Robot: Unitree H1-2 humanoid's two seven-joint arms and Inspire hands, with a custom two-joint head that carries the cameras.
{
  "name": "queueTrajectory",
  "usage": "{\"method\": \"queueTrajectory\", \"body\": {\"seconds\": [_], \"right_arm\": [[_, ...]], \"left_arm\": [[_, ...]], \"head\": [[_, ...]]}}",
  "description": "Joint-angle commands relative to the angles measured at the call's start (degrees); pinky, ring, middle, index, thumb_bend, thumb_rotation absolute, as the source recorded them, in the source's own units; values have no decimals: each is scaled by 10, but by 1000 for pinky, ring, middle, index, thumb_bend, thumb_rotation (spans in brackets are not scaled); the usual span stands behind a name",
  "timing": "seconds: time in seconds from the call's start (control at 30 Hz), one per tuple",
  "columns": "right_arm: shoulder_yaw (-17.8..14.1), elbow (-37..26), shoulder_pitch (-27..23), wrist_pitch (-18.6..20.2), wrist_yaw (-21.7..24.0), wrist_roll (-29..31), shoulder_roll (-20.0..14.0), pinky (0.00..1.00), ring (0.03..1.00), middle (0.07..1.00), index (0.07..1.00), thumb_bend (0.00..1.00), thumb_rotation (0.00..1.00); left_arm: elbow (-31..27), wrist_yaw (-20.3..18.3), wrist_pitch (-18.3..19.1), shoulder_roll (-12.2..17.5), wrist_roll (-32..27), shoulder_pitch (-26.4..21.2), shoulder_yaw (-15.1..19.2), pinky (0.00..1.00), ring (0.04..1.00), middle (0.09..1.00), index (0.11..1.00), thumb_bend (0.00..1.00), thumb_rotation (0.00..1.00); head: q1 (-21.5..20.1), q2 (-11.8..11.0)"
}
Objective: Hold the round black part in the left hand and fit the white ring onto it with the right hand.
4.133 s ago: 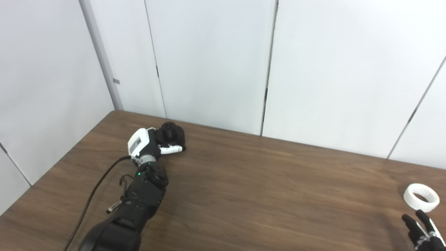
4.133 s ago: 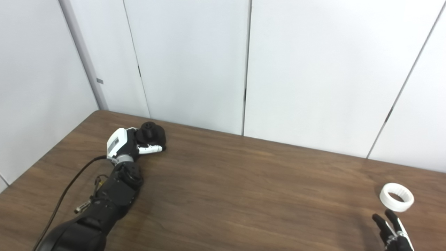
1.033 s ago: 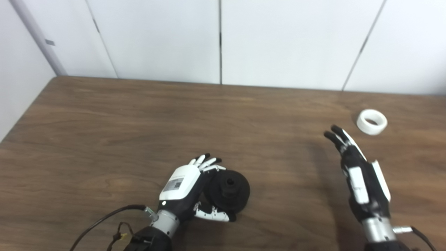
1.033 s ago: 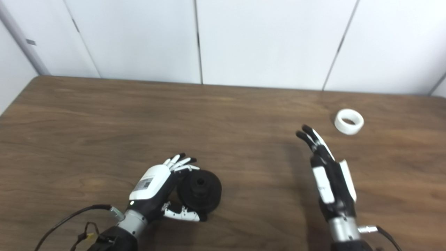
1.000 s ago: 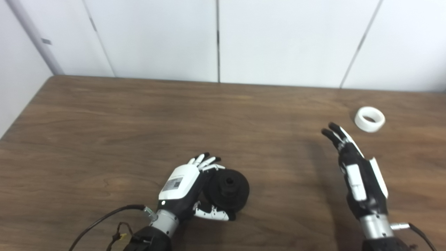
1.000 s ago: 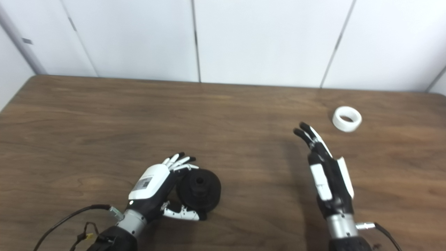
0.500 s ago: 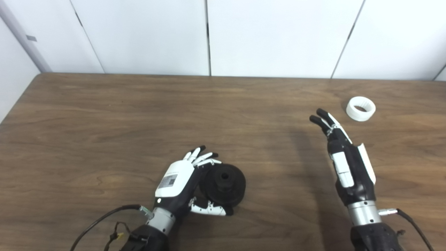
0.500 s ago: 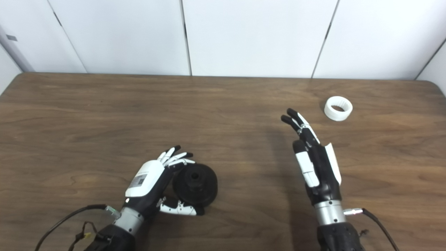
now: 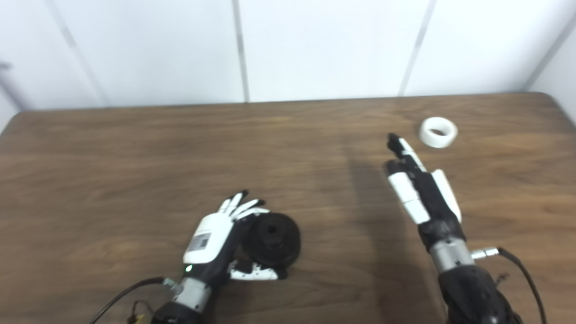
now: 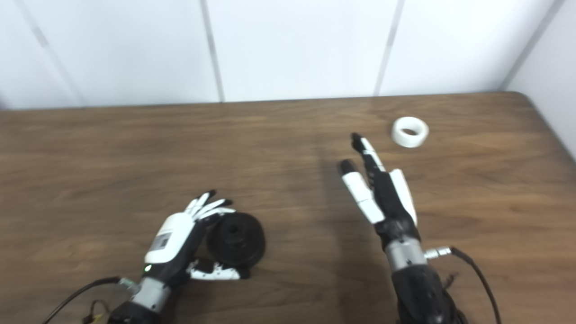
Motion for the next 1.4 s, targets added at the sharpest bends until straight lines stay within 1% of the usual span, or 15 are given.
{"method": "queueTrajectory", "body": {"seconds": [0.0, 0.07, 0.1, 0.17, 0.23, 0.33, 0.37, 0.4, 0.57, 0.63, 0.7, 0.87, 1.07, 1.2, 1.37], "right_arm": [[-32, -27, -35, 0, 81, -102, 3, 928, 972, 973, 985, 643, 682], [-53, -25, -60, 0, 142, -158, 1, 960, 993, 979, 992, 689, 523], [-60, -22, -71, 0, 169, -186, -5, 954, 997, 978, 989, 737, 450], [-69, -16, -91, 0, 209, -230, -20, 954, 1000, 984, 985, 794, 383], [-77, -7, -107, 0, 238, -263, -33, 977, 1000, 994, 985, 813, 351], [-88, 12, -130, 0, 262, -289, -57, 992, 1000, 1000, 980, 829, 307], [-90, 16, -134, 0, 265, -292, -62, 995, 1000, 1000, 980, 832, 301], [-92, 26, -141, 0, 265, -293, -75, 996, 1000, 1000, 979, 834, 297], [-87, 67, -168, -4, 262, -300, -124, 998, 1000, 1000, 977, 846, 345], [-80, 88, -183, -6, 262, -303, -145, 1000, 1000, 1000, 971, 870, 333], [-67, 111, -201, -10, 265, -316, -169, 1000, 1000, 1000, 966, 912, 289], [-37, 170, -244, -20, 260, -330, -216, 1000, 1000, 1000, 959, 955, 250], [-12, 228, -292, -14, 266, -325, -244, 1000, 1000, 1000, 950, 942, 248], [5, 269, -319, -19, 261, -325, -258, 1000, 1000, 1000, 939, 942, 236], [31, 319, -355, -25, 257, -326, -270, 1000, 1000, 1000, 940, 934, 256]], "left_arm": [[6, -6, 2, 6, 15, -2, 3, 1000, 1000, 879, 483, 520, 62], [5, -10, 1, 8, 13, -1, 8, 1000, 1000, 883, 482, 520, 62], [5, -10, -2, 9, 11, 0, 11, 1000, 1000, 881, 482, 520, 62], [6, -11, -6, 11, 8, 1, 15, 1000, 1000, 879, 482, 520, 62], [7, -14, -10, 13, 8, 2, 18, 1000, 1000, 879, 483, 520, 63], [9, -16, -16, 18, 8, 4, 21, 1000, 1000, 885, 484, 519, 65], [10, -15, -18, 19, 8, 4, 21, 1000, 1000, 884, 484, 519, 65], [11, -14, -20, 20, 8, 4, 23, 1000, 1000, 884, 484, 519, 65], [16, -9, -26, 22, 13, 6, 27, 1000, 1000, 880, 484, 520, 66], [18, -9, -28, 22, 13, 6, 29, 1000, 1000, 879, 485, 520, 66], [19, -10, -29, 22, 12, 7, 31, 1000, 1000, 879, 485, 520, 65], [23, -3, -36, 23, 13, 11, 36, 1000, 1000, 879, 485, 520, 66], [28, 8, -46, 25, 14, 18, 43, 1000, 996, 877, 485, 521, 65], [32, 20, -59, 29, 18, 24, 46, 1000, 991, 878, 484, 521, 65], [34, 24, -62, 29, 17, 27, 51, 1000, 996, 881, 484, 521, 65]], "head": [[-2, 0], [-19, -2], [-24, -4], [-28, -7], [-30, -8], [-35, -14], [-35, -14], [-38, -16], [-42, -22], [-43, -25], [-44, -27], [-47, -35], [-49, -43], [-44, -46], [-40, -52]]}}
